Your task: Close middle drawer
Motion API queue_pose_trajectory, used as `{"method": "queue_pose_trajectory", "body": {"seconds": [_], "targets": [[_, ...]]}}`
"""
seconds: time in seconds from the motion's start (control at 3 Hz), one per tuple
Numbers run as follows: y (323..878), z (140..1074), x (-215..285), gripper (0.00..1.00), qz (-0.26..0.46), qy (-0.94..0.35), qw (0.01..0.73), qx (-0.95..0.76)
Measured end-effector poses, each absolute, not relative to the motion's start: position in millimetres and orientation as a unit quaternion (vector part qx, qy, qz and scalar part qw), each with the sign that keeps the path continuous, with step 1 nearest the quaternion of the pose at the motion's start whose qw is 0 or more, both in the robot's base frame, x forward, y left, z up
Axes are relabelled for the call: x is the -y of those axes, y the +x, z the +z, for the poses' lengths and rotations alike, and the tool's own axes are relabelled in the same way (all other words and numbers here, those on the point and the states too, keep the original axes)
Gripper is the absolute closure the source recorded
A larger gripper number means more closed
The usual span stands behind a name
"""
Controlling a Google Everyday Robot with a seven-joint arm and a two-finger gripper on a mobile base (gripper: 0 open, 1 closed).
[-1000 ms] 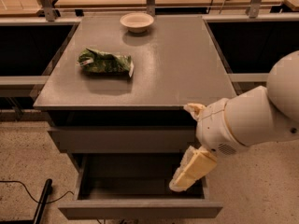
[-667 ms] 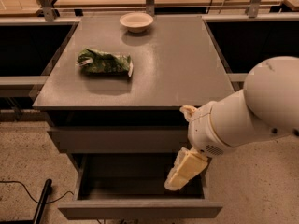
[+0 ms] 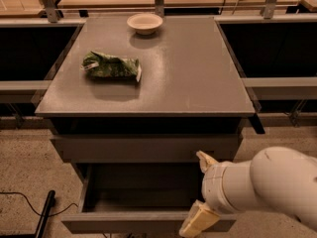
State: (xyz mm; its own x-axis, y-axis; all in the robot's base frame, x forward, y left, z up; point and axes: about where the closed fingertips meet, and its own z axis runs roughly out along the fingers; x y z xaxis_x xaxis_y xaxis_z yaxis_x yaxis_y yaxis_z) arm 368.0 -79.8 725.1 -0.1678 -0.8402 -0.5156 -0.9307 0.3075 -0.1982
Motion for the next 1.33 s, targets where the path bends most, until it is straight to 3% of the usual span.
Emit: {"method": "queue_pose_trajectory", "body": {"seconds": [0.33,0.67,1.0,1.33], "targets": [[378.2,725.0,90.9,0.00,0.049,-0.588,0.307,-0.747],[381.6,692.7,87.5,0.00,0.052,-0.584,0.287,-0.757],[363.4,632.8,71.8,0.00,0.091,-0.563,0.305,-0.763],[373.8,623.8,77.8,0.00,0.075,-0.553,0.344,-0.755]]}}
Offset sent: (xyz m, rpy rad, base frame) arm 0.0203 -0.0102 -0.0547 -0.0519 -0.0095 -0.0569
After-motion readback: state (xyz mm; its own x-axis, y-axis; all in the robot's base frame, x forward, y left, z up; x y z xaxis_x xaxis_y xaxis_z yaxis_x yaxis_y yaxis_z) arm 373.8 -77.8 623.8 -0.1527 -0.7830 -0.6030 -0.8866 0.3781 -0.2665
